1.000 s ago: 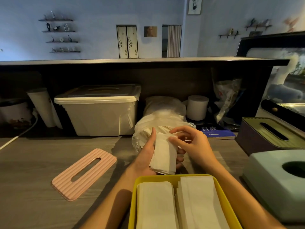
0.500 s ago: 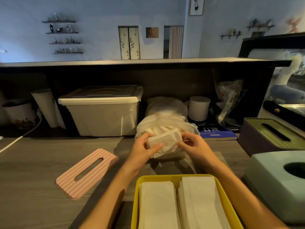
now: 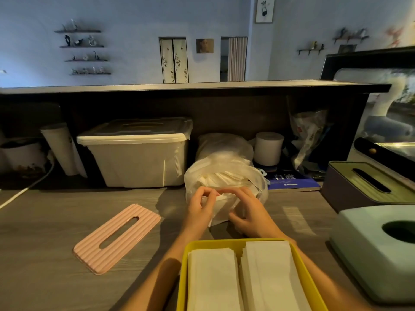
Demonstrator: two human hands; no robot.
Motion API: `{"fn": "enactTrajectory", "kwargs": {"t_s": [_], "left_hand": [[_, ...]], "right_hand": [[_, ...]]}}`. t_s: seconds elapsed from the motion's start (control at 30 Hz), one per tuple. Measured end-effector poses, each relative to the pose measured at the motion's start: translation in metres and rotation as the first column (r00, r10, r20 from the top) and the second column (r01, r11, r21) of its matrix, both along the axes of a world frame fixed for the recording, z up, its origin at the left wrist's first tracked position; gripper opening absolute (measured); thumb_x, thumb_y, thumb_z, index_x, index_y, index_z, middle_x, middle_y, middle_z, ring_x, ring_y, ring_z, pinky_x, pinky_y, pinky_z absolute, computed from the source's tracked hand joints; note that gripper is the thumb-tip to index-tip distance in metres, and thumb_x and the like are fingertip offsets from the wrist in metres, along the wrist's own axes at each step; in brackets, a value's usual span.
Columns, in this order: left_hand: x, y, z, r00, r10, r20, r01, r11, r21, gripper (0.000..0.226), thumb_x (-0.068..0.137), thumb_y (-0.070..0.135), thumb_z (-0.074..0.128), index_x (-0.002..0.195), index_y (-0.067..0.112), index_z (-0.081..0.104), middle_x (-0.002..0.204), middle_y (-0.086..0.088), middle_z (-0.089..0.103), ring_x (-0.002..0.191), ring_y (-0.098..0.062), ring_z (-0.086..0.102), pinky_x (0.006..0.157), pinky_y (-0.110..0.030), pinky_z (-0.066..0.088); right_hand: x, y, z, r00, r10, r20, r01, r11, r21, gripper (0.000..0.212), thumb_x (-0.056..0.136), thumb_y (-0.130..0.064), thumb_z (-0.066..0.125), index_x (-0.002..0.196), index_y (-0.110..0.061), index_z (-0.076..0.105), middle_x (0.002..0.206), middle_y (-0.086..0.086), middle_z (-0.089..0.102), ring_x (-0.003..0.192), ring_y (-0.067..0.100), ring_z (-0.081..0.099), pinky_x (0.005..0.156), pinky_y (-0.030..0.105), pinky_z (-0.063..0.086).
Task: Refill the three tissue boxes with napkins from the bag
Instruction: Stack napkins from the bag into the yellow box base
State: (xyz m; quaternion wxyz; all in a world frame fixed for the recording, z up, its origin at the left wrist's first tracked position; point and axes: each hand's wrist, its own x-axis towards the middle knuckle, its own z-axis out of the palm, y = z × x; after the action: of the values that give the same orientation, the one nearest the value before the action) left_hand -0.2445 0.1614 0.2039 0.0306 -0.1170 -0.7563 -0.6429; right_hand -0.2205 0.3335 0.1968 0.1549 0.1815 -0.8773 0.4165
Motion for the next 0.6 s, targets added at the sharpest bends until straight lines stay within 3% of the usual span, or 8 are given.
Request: {"fn": "enactTrajectory", "kwargs": {"t_s": [0.13, 0.27, 0.4, 0.53, 0.6], "left_hand": [[0.001, -0.006, 0.005, 0.999, -0.047, -0.017, 0.046, 0.995, -0.091, 0.018, 0.097, 0.043, 0.061, 0.108, 0.028, 0.063, 0.106, 0.012, 0.064, 0.1, -0.006, 0.061, 0.079, -0.024, 0.054], [0.005, -0.017, 0.008, 0.989, -0.098, -0.109, 0.066, 0.963, -0.26, 0.021, 0.088, 0.03, 0.077, 0.107, 0.032, 0.068, 0.104, 0.017, 0.067, 0.096, -0.005, 0.064, 0.082, -0.027, 0.059], [0.018, -0.034, 0.037, 0.962, -0.11, -0.249, 0.041, 0.963, -0.267, 0.02, 0.086, 0.022, 0.079, 0.105, 0.024, 0.074, 0.097, 0.011, 0.072, 0.09, -0.005, 0.066, 0.081, -0.03, 0.058], [0.043, -0.052, 0.079, 0.96, -0.094, -0.263, 0.026, 0.968, -0.249, 0.023, 0.087, 0.025, 0.079, 0.109, 0.024, 0.072, 0.097, 0.006, 0.073, 0.089, -0.009, 0.069, 0.075, -0.032, 0.059], [0.06, -0.056, 0.098, 0.965, -0.114, -0.235, 0.05, 0.964, -0.262, 0.027, 0.088, 0.024, 0.078, 0.113, 0.024, 0.068, 0.097, 0.005, 0.074, 0.086, -0.008, 0.07, 0.064, -0.023, 0.057]], "right_hand": [[-0.002, 0.007, 0.002, 0.999, -0.05, 0.018, 0.05, 0.999, 0.016, 0.054, 0.095, -0.013, 0.068, 0.138, -0.042, 0.052, 0.137, -0.013, 0.055, 0.121, 0.002, 0.052, 0.097, 0.016, 0.046], [0.004, 0.012, 0.013, 0.992, -0.081, 0.098, 0.075, 0.995, 0.067, 0.057, 0.098, -0.019, 0.066, 0.146, -0.041, 0.044, 0.127, -0.013, 0.056, 0.104, 0.004, 0.059, 0.076, 0.007, 0.049], [0.025, 0.014, 0.034, 0.992, -0.058, 0.113, 0.066, 0.995, -0.072, 0.048, 0.097, -0.021, 0.068, 0.139, -0.036, 0.051, 0.119, -0.014, 0.062, 0.109, 0.009, 0.066, 0.076, 0.014, 0.056], [0.055, 0.011, 0.08, 0.995, 0.017, 0.1, 0.002, 0.983, -0.185, 0.041, 0.095, -0.019, 0.07, 0.131, -0.032, 0.057, 0.111, -0.007, 0.071, 0.101, 0.007, 0.071, 0.078, 0.022, 0.059], [0.069, 0.006, 0.104, 0.994, 0.028, 0.102, -0.001, 0.967, -0.253, 0.035, 0.095, -0.02, 0.07, 0.125, -0.034, 0.06, 0.105, -0.006, 0.073, 0.097, 0.007, 0.072, 0.074, 0.023, 0.059]]}}
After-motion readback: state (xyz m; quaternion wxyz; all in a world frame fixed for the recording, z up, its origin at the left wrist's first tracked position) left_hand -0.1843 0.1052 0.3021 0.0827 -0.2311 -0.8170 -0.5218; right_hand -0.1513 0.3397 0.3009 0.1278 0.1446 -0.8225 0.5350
